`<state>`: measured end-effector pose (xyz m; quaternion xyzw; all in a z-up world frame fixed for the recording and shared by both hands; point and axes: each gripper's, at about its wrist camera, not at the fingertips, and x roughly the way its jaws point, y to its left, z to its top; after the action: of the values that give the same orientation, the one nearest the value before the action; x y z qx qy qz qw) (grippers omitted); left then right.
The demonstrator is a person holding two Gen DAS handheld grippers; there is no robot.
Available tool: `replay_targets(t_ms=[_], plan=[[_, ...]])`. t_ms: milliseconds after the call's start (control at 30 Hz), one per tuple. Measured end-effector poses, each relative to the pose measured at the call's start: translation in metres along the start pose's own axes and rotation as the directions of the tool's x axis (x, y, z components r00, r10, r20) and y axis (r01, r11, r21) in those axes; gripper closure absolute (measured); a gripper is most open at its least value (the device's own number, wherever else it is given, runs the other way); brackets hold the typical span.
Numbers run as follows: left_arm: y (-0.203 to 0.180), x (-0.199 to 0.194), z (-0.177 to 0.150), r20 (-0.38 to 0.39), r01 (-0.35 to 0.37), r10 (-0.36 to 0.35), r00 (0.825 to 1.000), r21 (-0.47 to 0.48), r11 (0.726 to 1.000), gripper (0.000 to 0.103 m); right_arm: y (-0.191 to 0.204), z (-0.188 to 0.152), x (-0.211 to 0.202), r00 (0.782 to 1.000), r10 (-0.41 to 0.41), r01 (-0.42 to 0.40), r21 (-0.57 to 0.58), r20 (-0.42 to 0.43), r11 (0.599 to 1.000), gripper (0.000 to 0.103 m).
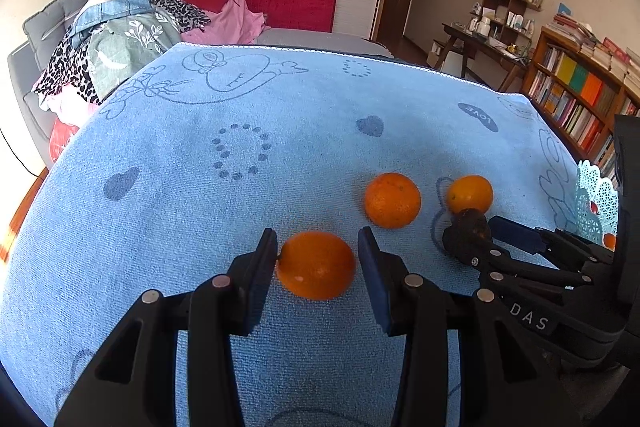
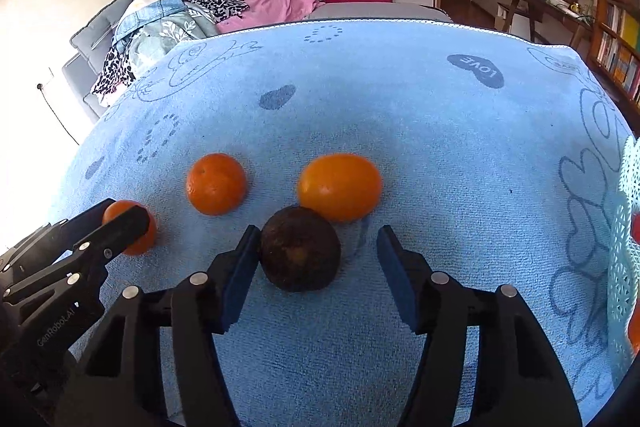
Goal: Organize fruits
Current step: 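Grasp the dark purple plum with the right tool while the left holds the orange, then carry the held plum and orange over to the white lace basket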
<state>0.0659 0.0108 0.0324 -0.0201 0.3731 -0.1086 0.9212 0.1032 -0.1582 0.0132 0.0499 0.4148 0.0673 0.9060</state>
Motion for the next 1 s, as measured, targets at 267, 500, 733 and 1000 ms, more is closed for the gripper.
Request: replay_targets(t_ms=[267, 500, 733, 1000], plan=[[0.0, 0.001, 0.0, -0.002, 0.002, -0.002, 1.0, 0.001, 1.0, 0.06, 0.012, -0.007, -0.005, 1.0, -0.018, 0.018, -0.052, 0.004, 0.998, 0.062], [0.0, 0.005, -0.002, -0.039, 0.018, -0.018, 0.999, 0.0, 1.0, 0.052, 0.005, -0.012, -0.016, 1.0, -0.019, 0.019, -0.021, 0.016, 1.0, 0.062], [-0.002, 0.011, -0.004, -0.085, 0.006, -0.005, 0.996, 0.008, 1.0, 0.048, -0.003, -0.019, -0.027, 1.0, -0.012, 0.012, 0.013, 0.02, 1.0, 0.062], [-0.006, 0.01, -0.007, -0.078, -0.001, 0.004, 0.997, 0.036, 0.999, 0.061, -0.009, -0.021, -0.043, 0.999, 0.002, -0.004, 0.052, 0.042, 0.999, 0.062]])
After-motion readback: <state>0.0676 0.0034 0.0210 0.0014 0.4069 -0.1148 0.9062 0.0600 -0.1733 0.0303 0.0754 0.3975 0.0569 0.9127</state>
